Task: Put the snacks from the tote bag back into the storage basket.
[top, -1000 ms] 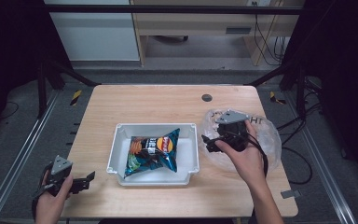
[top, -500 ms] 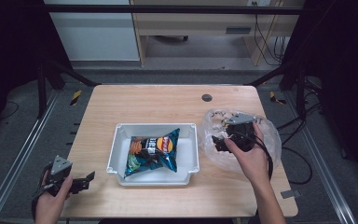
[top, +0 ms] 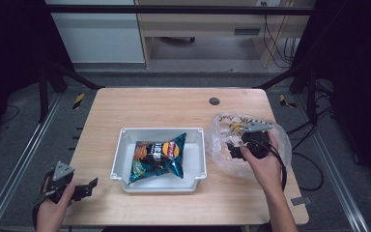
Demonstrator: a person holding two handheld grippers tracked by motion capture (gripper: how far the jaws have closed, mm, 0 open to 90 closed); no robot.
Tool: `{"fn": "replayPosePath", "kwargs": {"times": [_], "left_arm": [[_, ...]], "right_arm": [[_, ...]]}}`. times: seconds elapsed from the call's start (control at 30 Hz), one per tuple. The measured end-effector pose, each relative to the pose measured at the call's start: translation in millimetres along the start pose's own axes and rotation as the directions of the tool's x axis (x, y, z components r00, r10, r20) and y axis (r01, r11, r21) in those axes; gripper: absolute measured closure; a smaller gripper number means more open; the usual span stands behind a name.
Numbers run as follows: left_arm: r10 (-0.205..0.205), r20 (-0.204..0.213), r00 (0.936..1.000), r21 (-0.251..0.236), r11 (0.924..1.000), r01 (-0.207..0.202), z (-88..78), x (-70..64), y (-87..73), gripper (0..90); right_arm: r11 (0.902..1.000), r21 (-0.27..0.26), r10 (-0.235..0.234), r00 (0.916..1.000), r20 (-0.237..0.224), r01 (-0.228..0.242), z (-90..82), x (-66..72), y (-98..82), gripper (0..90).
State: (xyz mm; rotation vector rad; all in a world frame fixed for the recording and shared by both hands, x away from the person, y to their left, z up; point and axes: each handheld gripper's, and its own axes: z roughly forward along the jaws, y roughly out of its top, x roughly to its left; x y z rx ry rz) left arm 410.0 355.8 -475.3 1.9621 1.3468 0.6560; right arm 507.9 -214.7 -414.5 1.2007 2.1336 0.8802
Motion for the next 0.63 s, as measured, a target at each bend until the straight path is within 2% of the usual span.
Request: {"fn": "replayPosePath", "kwargs": {"times": [0.27, 0.63], "left_arm": [[-0.001, -0.001, 1.0000, 0.001, 1.0000, 0.001, -0.1, 0.2, -0.1, 3.1], [-0.001, -0.002, 1.0000, 0.001, 1.0000, 0.001, 0.1, 0.0, 0.1, 3.1]], "right_arm": [[0.9999, -0.001, 0.017, 0.9998, -0.003, -0.017, 6.5, -2.9, -13.3, 8.9], [0.9992, 0.032, 0.023, 0.9997, -0.004, -0.023, 17.1, 1.5, -35.2, 8.7]]}}
